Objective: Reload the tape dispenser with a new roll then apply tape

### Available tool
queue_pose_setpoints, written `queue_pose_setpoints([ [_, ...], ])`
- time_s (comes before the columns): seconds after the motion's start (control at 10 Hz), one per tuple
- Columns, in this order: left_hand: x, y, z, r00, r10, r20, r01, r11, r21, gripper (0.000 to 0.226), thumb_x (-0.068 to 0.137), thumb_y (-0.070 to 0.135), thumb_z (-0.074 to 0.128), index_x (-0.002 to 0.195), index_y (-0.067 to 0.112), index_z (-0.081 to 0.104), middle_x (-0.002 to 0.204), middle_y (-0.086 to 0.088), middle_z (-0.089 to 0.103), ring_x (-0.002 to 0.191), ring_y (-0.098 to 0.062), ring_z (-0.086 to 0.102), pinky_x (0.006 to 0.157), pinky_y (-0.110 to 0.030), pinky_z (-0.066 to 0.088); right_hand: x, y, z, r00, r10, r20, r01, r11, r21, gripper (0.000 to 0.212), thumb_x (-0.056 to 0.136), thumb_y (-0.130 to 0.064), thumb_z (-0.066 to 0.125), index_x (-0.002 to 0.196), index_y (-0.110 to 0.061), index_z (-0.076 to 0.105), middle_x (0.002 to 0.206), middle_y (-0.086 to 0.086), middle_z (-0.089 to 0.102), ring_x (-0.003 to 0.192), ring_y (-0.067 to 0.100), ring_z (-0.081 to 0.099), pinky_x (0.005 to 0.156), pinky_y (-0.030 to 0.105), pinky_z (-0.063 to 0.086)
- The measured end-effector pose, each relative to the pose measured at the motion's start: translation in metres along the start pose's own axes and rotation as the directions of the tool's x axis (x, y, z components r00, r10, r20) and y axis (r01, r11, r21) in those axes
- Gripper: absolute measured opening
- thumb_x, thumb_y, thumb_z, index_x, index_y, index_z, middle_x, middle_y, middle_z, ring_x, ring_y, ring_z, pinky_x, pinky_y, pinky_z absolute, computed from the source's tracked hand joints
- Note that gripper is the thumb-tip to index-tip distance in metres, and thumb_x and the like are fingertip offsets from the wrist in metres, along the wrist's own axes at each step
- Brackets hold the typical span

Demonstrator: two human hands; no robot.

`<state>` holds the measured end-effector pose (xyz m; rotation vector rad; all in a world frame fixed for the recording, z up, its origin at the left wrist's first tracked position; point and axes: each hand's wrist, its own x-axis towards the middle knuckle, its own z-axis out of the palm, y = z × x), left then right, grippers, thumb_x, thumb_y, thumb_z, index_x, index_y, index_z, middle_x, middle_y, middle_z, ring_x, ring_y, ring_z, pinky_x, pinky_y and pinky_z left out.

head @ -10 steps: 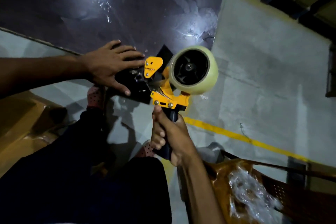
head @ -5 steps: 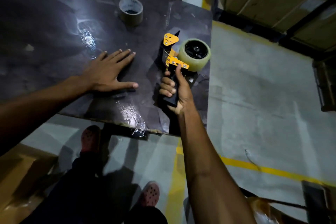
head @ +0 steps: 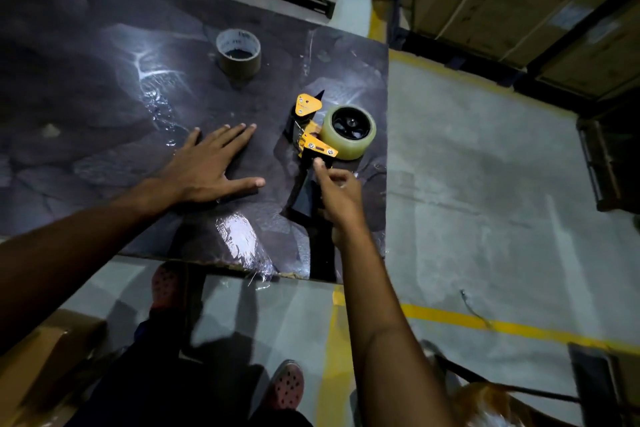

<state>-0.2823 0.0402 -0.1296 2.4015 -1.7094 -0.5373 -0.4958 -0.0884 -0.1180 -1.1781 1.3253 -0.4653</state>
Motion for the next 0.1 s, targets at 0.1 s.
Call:
queue_pose_setpoints([
  [0.1, -0.0044, 0.0149, -0.0204, 0.999, -0.002, -0.046, 0.001, 1.000, -0.031, 0.116, 0.075, 0.102, 0.017, 0.168, 0.036, -0.003, 0.179, 0.006, 0.009, 0.165, -0.022, 0.014, 0.131, -0.063, 0.011, -0.0160, -0.0182, -0.0264, 0.922, -0.339, -0.188, 0.229, 0.868, -0.441, 0.033, 0.096, -0.047, 0.067, 0.108, -0.017, 0.058, 0.108, 0.010, 0.071, 0.109, 0.035, 0.068, 0.095, 0.048, 0.055],
])
